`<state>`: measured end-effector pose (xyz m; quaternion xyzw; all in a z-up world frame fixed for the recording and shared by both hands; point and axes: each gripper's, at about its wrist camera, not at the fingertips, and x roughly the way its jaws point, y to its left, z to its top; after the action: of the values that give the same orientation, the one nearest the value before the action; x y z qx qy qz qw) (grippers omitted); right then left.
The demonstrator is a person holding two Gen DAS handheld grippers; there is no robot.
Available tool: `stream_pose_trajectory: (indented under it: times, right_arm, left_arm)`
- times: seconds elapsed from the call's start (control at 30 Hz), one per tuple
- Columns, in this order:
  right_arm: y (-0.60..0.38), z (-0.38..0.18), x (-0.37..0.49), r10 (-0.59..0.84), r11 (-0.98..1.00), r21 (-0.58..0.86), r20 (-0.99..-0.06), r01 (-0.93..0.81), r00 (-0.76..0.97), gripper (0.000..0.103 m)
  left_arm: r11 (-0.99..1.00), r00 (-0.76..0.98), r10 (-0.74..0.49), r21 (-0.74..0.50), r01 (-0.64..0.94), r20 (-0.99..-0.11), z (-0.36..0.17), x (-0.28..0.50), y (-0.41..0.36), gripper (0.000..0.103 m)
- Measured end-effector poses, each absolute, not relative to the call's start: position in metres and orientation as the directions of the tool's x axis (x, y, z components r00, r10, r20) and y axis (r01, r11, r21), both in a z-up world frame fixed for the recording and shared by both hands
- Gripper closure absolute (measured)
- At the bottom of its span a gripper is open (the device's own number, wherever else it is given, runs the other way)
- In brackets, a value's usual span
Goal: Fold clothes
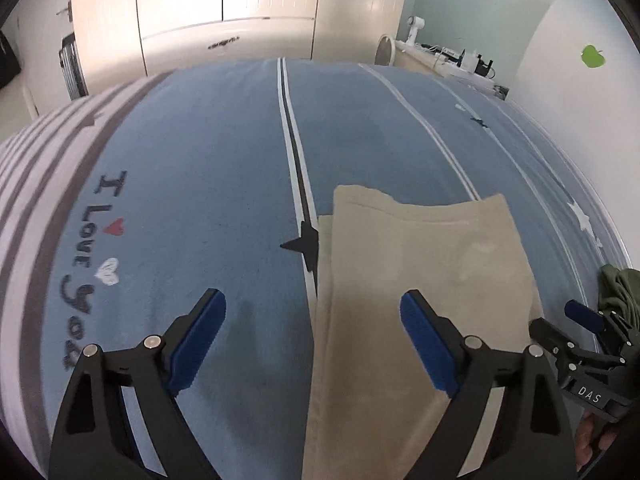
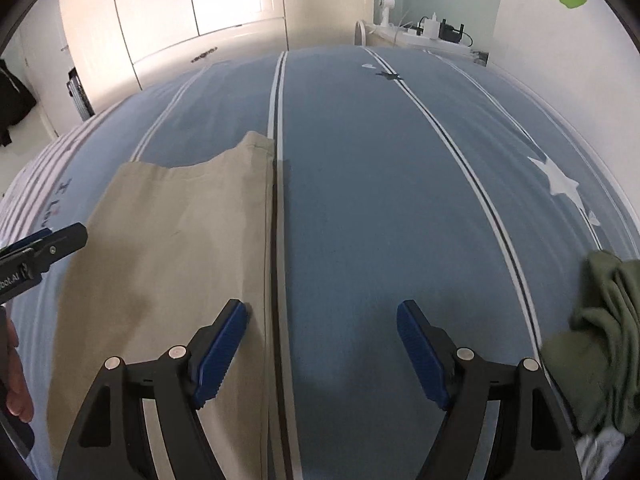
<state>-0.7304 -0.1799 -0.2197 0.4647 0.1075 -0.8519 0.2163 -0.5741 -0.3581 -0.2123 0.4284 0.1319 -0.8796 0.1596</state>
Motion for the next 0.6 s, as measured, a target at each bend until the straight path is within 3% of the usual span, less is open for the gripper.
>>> stream_pose_trajectory:
  times: [0.23, 0.5, 0.6]
  right_arm:
    - [-0.199, -0.231, -0.754, -0.256, -0.901, 0.031, -0.844, 0.433, -0.472, 0.026]
    - [-0.226, -0.234, -0.758, -0.240, -0.872, -0.015, -0.858, 0.489, -0.454, 0.025]
    - [-0.229, -0.236, -0.758, -0.218, -0.879, -0.029, -0.864, 0.476, -0.454, 0.026]
  left_arm:
    - [-0.917, -0.580, -0.120, -0.134, 0.375, -0.806, -0.231, -0.583, -0.358, 0.015]
    - [-0.933, -0.565, -0.125, -0.098, 0.347, -0.815, -0.242, -0.591, -0.352, 0.015]
    - [-0.933, -0.561, -0.129, -0.092, 0.348, -0.817, -0.244, -0.593, -0.351, 0.019]
